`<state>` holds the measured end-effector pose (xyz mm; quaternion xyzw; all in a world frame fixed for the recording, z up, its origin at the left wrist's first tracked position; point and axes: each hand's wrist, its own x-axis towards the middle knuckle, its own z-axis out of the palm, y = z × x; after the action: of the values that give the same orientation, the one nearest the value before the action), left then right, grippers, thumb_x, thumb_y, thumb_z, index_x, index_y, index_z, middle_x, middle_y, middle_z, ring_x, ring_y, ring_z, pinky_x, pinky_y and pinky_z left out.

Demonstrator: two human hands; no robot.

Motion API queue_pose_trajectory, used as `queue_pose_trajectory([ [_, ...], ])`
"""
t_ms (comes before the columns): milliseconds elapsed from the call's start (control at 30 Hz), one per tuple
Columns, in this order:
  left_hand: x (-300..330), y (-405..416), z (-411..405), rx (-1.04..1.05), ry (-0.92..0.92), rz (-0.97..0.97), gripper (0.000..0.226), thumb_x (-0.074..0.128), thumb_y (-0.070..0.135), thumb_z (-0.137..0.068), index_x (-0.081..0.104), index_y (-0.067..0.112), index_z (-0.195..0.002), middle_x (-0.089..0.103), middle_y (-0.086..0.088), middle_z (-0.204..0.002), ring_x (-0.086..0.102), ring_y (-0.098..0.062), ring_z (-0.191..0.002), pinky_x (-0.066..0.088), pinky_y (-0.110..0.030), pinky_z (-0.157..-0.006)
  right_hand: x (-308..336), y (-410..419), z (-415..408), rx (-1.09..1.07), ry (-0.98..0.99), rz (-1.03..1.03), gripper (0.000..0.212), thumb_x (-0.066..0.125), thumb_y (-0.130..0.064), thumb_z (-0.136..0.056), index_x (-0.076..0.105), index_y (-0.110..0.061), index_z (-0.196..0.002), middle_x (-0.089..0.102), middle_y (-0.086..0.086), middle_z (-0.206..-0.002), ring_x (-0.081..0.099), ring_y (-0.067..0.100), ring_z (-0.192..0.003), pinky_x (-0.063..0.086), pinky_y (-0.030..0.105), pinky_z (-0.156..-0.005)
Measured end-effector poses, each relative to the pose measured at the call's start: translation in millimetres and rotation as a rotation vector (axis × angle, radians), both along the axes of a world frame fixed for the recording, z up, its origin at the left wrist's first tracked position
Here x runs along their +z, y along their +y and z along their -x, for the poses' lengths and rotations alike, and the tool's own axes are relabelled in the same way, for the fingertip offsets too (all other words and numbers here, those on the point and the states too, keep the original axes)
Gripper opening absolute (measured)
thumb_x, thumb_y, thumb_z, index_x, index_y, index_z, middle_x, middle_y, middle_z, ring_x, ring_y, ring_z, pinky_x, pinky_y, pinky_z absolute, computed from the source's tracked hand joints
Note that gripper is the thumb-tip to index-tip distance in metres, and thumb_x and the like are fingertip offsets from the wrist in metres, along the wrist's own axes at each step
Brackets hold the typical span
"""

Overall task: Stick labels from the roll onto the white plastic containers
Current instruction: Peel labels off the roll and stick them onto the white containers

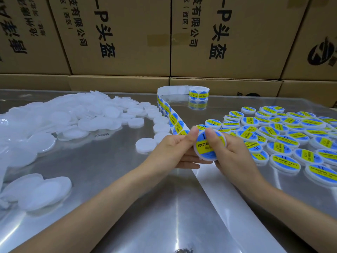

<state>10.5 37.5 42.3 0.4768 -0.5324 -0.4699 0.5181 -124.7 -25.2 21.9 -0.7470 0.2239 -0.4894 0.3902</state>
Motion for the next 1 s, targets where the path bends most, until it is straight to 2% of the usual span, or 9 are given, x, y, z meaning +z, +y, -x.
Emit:
queue_pose_trajectory([
  [100, 0.4, 0.3, 1.5, -0.010, -0.053, 0.046, 0.039, 0.052, 0.058, -0.073, 0.072, 0.025, -0.078, 0.074, 0.004, -0.078, 0.072, -0.011, -0.073, 0.052, -0.015, -0.060, 0.9, 1.5, -0.3, -0.026, -0.015, -0.129, 0.057, 0.038, -0.059, -0.086, 0.043, -0.016, -0.048, 0.032, -0.007, -0.039, 0.028, 0.005, -0.035, 0.023, 0.014, -0.036],
  [233, -7.1, -0.3, 5.0, 0.075, -0.182, 0.211, 0.008, 0.067, 0.022, -0.085, 0.070, 0.014, -0.087, 0.073, -0.004, -0.073, 0.068, -0.015, -0.062, 0.056, -0.026, -0.064, -2.3, 5.6, 0.1, -0.040, 0.079, -0.194, 0.077, 0.025, -0.067, -0.088, 0.043, -0.004, -0.047, 0.036, 0.006, -0.040, 0.029, 0.011, -0.037, 0.023, 0.018, -0.037],
  [333, -8.0, -2.3, 5.7, 0.167, -0.207, 0.262, 0.039, 0.054, 0.037, -0.091, 0.068, 0.002, -0.080, 0.068, -0.015, -0.064, 0.066, -0.021, -0.056, 0.058, -0.042, -0.065, -5.8, 10.9, -1.2, -0.038, 0.186, -0.151, 0.083, 0.018, -0.070, -0.084, 0.052, -0.007, -0.043, 0.041, 0.010, -0.037, 0.037, 0.007, -0.034, 0.029, 0.014, -0.040],
  [467, -5.0, -1.5, 2.2, 0.290, -0.177, 0.241, 0.055, 0.044, 0.056, -0.080, 0.059, 0.012, -0.051, 0.058, -0.007, -0.049, 0.056, -0.018, -0.043, 0.044, -0.021, -0.045, -2.1, 16.2, -3.4, 0.008, 0.275, -0.035, 0.058, 0.041, -0.063, -0.085, 0.060, -0.016, -0.055, 0.053, 0.004, -0.047, 0.043, 0.003, -0.045, 0.034, 0.024, -0.046],
  [567, -8.4, -2.7, 1.3, 0.334, -0.166, 0.197, 0.080, 0.038, 0.063, -0.077, 0.045, -0.014, -0.060, 0.045, -0.015, -0.055, 0.044, -0.017, -0.048, 0.036, -0.020, -0.046, -1.4, 16.4, -2.1, 0.014, 0.315, 0.090, 0.042, 0.061, -0.050, -0.084, 0.064, -0.010, -0.071, 0.061, 0.013, -0.066, 0.046, 0.020, -0.056, 0.040, 0.037, -0.056],
  [667, -9.2, -2.8, 1.8, 0.287, -0.138, 0.175, 0.086, 0.031, 0.068, -0.075, 0.052, -0.016, -0.070, 0.051, -0.015, -0.061, 0.050, -0.010, -0.049, 0.042, -0.016, -0.043, -1.7, 20.2, -4.0, 0.023, 0.359, 0.036, 0.063, 0.044, -0.061, -0.084, 0.062, -0.001, -0.073, 0.056, 0.016, -0.061, 0.043, 0.019, -0.052, 0.039, 0.035, -0.055],
  [833, -19.0, -3.8, 5.1, 0.136, -0.278, 0.279, 0.023, 0.067, 0.053, -0.077, 0.061, 0.032, -0.082, 0.061, 0.014, -0.073, 0.061, -0.005, -0.065, 0.049, -0.020, -0.057, 2.9, 18.3, -3.1, 0.021, 0.182, -0.192, 0.059, 0.033, -0.046, -0.095, 0.046, -0.017, -0.045, 0.041, -0.003, -0.037, 0.031, 0.006, -0.032, 0.028, 0.015, -0.037],
  [933, -25.0, -4.7, 7.6, 0.053, -0.261, 0.324, 0.042, 0.075, 0.028, -0.073, 0.053, 0.022, -0.108, 0.067, 0.008, -0.088, 0.067, -0.012, -0.082, 0.055, -0.030, -0.074, 4.6, 11.4, 0.6, -0.018, 0.139, -0.246, 0.070, 0.029, -0.045, -0.098, 0.038, -0.014, -0.035, 0.039, 0.000, -0.031, 0.035, 0.010, -0.030, 0.029, 0.014, -0.037],
  [1000, -21.0, -2.8, 8.7, 0.021, -0.203, 0.325, 0.032, 0.064, 0.025, -0.084, 0.049, 0.014, -0.110, 0.067, 0.003, -0.079, 0.066, -0.016, -0.068, 0.053, -0.034, -0.066, 5.5, 9.7, 1.5, 0.028, 0.175, -0.212, 0.075, 0.024, -0.044, -0.099, 0.045, -0.016, -0.033, 0.044, 0.000, -0.031, 0.038, 0.007, -0.030, 0.032, 0.012, -0.039],
])
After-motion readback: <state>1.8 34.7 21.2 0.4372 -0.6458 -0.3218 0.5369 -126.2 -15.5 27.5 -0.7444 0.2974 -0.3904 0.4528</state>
